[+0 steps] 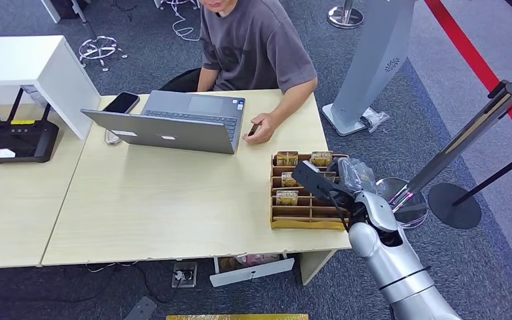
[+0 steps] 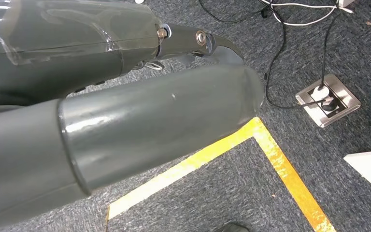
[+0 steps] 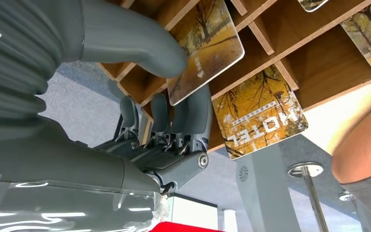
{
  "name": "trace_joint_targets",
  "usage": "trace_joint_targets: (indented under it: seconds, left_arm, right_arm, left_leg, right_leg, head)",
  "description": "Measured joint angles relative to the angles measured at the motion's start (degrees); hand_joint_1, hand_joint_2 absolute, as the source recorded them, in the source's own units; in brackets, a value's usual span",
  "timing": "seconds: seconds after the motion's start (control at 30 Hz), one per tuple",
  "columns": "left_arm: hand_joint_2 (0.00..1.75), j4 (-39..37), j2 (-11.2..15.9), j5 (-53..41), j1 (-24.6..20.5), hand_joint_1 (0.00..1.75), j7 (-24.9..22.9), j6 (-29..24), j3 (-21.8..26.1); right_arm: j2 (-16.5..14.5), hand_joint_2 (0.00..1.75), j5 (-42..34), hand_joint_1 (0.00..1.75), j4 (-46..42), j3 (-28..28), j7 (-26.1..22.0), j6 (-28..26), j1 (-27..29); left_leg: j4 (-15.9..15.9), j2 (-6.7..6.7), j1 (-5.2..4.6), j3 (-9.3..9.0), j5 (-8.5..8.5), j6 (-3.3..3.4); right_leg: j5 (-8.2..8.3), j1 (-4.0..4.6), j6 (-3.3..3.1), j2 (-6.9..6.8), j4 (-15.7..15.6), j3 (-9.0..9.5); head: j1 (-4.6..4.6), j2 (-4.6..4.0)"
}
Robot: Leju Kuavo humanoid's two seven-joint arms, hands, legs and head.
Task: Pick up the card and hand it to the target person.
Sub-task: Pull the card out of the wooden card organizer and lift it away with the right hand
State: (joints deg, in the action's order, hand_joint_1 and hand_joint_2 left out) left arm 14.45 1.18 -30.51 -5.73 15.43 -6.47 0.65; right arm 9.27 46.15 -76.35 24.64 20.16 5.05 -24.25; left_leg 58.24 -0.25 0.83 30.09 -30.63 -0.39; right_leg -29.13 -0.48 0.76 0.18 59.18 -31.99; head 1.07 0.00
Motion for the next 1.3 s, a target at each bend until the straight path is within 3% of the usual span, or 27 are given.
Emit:
trace_joint_targets:
  seconds: [0.47,0.7,0.93,1.3]
  left_arm:
    - [0.0,0.0,0.02,0.56,0.0,0.0,-0.09,-0.43,-1.21]
    - [0.0,0.0,0.03,0.7,-0.01,0.0,-0.09,-0.35,-1.48]
    - [0.0,0.0,0.35,1.83,0.07,0.0,-0.08,-0.85,-1.75]
    - [0.0,0.0,0.87,3.01,0.34,0.0,0.18,-1.01,-2.55]
  right_arm:
    - [0.0,1.75,0.21,1.35,-0.02,0.31,0.28,-0.08,0.02]
    - [0.0,1.75,0.21,1.57,-0.02,0.39,0.28,-0.13,0.07]
    - [0.36,1.75,0.01,1.55,-1.46,-0.09,1.16,0.21,0.22]
    - [3.79,1.75,-1.32,1.61,-8.62,-2.71,3.72,2.03,0.2]
  left_leg:
    - [0.0,0.01,0.0,-0.01,0.0,0.0]
    - [0.0,0.02,0.0,-0.03,0.0,0.0]
    - [0.01,0.02,0.0,-0.05,0.0,0.0]
    - [0.01,0.02,-0.01,-0.03,0.0,0.0]
  right_leg:
    - [0.0,0.0,0.0,0.01,0.0,0.0]
    - [0.0,0.0,0.0,0.01,0.0,0.01]
    - [0.01,0.0,0.0,0.02,0.0,0.01]
    - [0.01,-0.01,0.0,0.02,-0.01,0.0]
  head:
    - [0.0,0.0]
    - [0.0,0.0]
    - [-0.01,0.0]
    - [-0.01,0.0]
